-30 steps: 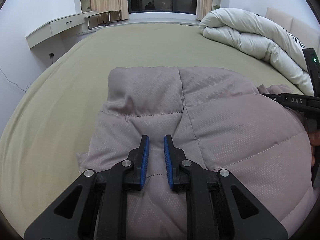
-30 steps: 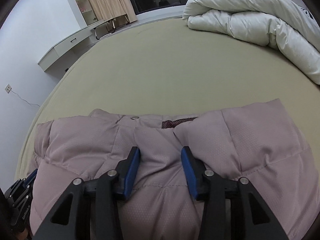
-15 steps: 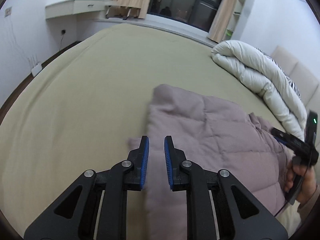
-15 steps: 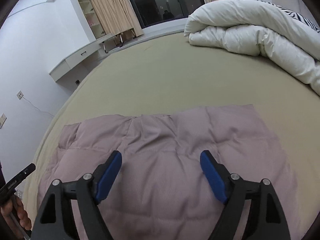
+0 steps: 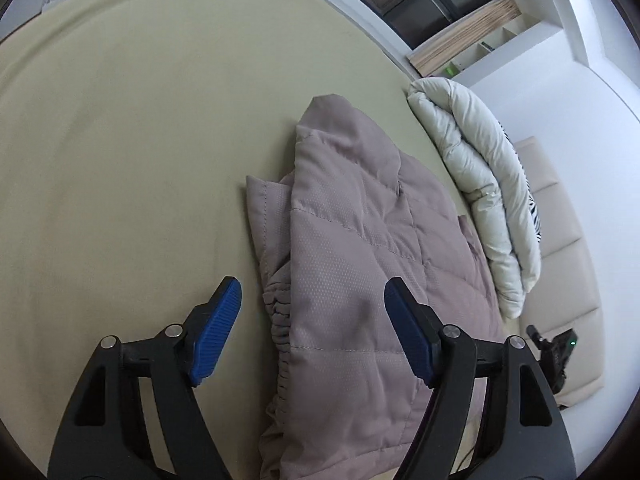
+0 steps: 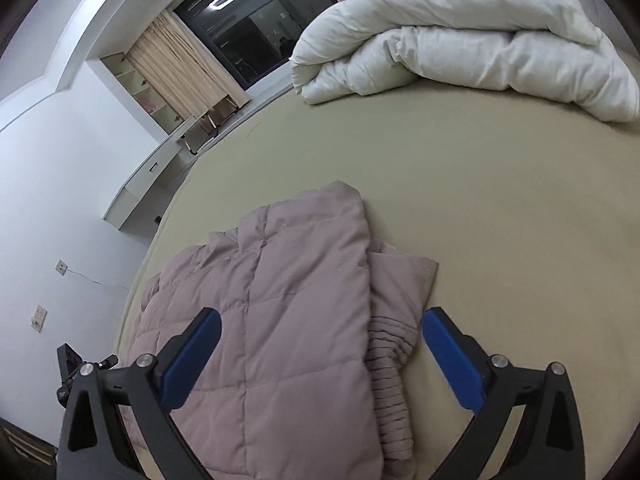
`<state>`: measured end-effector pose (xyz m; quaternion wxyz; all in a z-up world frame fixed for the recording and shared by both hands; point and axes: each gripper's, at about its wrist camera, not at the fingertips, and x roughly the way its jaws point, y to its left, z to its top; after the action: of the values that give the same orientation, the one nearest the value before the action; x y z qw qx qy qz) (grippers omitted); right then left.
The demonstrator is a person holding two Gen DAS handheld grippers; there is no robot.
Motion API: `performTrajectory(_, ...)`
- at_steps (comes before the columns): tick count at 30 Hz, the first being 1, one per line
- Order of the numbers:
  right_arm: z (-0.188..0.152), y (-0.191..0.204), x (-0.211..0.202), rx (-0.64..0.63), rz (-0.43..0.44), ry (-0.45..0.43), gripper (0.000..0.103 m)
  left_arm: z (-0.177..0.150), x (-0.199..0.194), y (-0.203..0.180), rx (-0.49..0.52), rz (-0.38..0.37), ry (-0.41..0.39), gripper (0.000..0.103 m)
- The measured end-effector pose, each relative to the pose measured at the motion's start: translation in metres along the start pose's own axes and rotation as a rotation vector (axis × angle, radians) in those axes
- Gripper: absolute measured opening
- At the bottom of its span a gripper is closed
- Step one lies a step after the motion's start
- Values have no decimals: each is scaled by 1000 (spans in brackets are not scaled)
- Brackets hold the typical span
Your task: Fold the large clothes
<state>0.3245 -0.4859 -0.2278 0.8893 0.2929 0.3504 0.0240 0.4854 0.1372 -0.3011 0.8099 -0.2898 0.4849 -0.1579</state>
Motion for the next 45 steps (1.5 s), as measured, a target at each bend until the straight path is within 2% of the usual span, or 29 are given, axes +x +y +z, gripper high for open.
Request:
performTrajectory(3, 0, -27, 6, 63, 33, 67, 103, -2, 15, 6, -7, -17, 46, 73)
performTrajectory(5, -1, -45, 10, 114, 41, 79, 103, 0, 31, 10, -27, -46, 71, 73)
performTrajectory(8, -6, -68, 20, 193, 49, 115, 103, -1, 43, 21, -69, -104, 77, 73)
performTrajectory(11, -10, -78, 30, 215, 106, 144, 103, 1, 54, 26, -80, -136, 99, 73)
performTrajectory(15, -9, -75, 43, 217, 207, 174, 103, 3, 59, 28, -64, -160, 126, 73)
performTrajectory(19, -11, -59, 60, 179, 309, 252, 96, -2, 42, 42, -88, -227, 114, 73)
performTrajectory(24, -17, -48, 74, 156, 344, 308, 96, 4, 52, 55, -120, -262, 167, 73)
performTrajectory(29, -13, -42, 89, 157, 382, 362, 96, 21, 76, 59, -160, -337, 234, 73)
performTrajectory(34, -10, -33, 98, 138, 417, 385, 96, 24, 95, 46, -99, -327, 273, 72)
performTrajectory(36, -13, -31, 98, 115, 435, 397, 95, 24, 97, 45, -85, -343, 284, 68)
performTrajectory(41, -19, -31, 102, 106, 455, 420, 92, 25, 111, 50, -134, -380, 321, 58)
performTrajectory(45, -16, -27, 118, 118, 461, 430, 91, 29, 134, 40, -156, -369, 339, 53)
